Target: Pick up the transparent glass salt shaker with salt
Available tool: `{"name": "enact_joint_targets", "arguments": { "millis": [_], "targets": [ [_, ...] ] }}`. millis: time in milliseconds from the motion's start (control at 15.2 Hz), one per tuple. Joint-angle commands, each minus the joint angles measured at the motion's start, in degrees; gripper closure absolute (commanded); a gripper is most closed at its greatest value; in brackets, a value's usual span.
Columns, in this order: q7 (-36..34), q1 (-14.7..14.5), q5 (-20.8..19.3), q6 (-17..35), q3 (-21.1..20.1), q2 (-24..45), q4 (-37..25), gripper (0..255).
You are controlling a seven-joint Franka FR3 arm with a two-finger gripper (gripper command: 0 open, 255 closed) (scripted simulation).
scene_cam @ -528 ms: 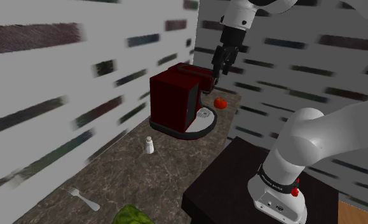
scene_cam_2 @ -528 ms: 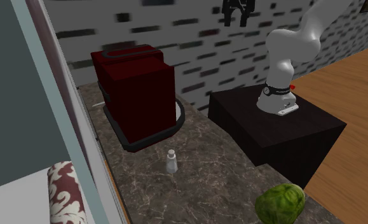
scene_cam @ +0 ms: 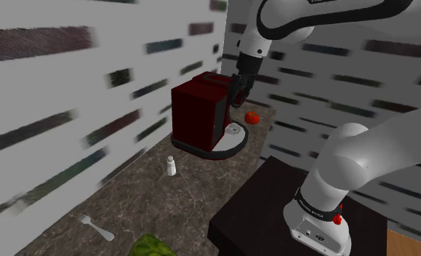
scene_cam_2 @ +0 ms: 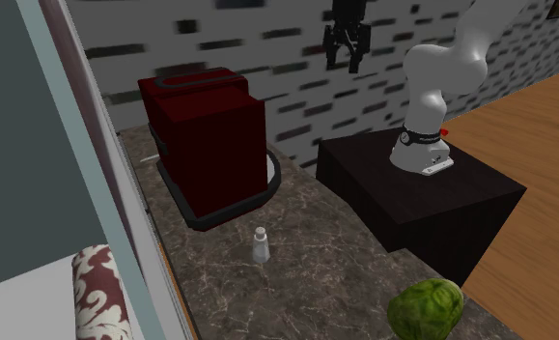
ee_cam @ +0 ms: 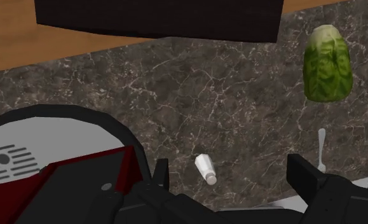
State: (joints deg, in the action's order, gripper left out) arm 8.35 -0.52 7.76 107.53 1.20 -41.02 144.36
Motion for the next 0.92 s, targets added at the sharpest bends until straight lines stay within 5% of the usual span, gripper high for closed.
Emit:
{"name": "enact_joint_targets", "arguments": {
  "millis": [0,858],
  "targets": [
    [0.71,-0.55,0.57,5.04,-0.32,2.43,1.98,0],
    [7.54,-5.06,6.24,35.24,-1.33,27.94,3.89,0]
  ]
}}
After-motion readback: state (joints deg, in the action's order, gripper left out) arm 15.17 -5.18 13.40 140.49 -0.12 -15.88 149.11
